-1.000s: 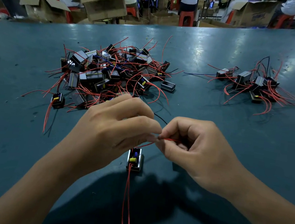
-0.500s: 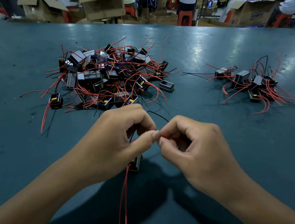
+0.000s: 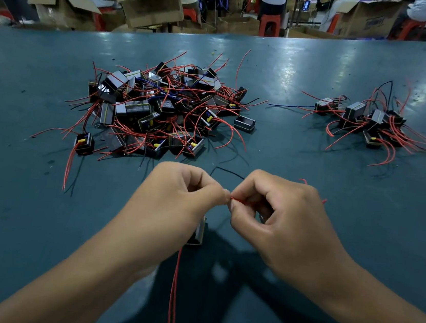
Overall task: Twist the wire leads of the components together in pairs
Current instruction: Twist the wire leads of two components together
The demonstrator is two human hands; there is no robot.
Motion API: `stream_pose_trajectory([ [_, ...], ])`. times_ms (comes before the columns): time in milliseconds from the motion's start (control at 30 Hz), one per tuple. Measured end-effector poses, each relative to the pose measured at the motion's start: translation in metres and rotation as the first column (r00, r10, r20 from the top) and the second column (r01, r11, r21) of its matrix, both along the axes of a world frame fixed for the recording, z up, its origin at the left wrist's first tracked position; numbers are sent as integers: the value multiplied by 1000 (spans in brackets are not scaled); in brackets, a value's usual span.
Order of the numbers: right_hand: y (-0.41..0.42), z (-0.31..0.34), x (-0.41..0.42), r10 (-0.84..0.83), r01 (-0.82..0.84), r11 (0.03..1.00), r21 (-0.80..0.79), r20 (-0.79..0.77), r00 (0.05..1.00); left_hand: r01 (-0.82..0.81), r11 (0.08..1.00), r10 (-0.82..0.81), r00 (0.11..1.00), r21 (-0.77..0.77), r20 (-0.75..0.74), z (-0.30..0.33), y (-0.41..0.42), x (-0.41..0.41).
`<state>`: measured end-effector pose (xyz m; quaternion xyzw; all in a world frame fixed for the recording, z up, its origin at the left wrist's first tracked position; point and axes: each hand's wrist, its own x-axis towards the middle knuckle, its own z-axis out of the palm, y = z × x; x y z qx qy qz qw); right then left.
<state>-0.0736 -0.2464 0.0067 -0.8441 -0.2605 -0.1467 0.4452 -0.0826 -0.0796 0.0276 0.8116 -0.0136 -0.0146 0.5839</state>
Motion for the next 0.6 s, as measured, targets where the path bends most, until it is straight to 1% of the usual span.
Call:
stream_pose_trajectory([
  [33, 0, 1, -1, -2, 2, 1000, -14, 21, 1000, 18, 999, -20, 999, -33, -43, 1, 1, 1],
  [67, 0, 2, -1, 0, 1, 1000, -14, 24, 1000, 39, 998, -41, 998, -41, -53, 1, 2, 2],
  [100, -1, 2, -1, 6, -6, 1000, 1, 5, 1000, 69, 997, -70, 997, -18, -21, 1, 4, 3],
  [167, -5, 3, 1, 36, -30, 997, 71, -89, 995, 143, 986, -153, 979, 82, 134, 4, 9, 5],
  [233, -8, 5, 4, 69, -45, 990, 132, -185, 980, 197, 958, -255, 919, 211, 302, 7, 18, 8],
  [300, -9, 6, 5, 93, -54, 985, 165, -237, 967, 154, 895, -359, 806, 419, 470, 8, 27, 11],
  [333, -9, 7, 5, 106, -60, 982, 180, -254, 962, 116, 855, -412, 745, 506, 525, 8, 29, 13],
  [400, -8, 9, 5, 137, -78, 974, 213, -277, 951, 40, 791, -489, 640, 611, 592, 8, 32, 16],
  [467, -8, 10, 5, 165, -91, 965, 244, -302, 939, -48, 746, -536, 549, 664, 641, 5, 32, 18],
  [500, -8, 10, 5, 177, -96, 961, 259, -314, 933, -83, 731, -549, 518, 678, 656, 5, 32, 19],
  [600, -8, 10, 6, 198, -105, 954, 281, -327, 924, -128, 714, -571, 463, 688, 678, 4, 32, 21],
])
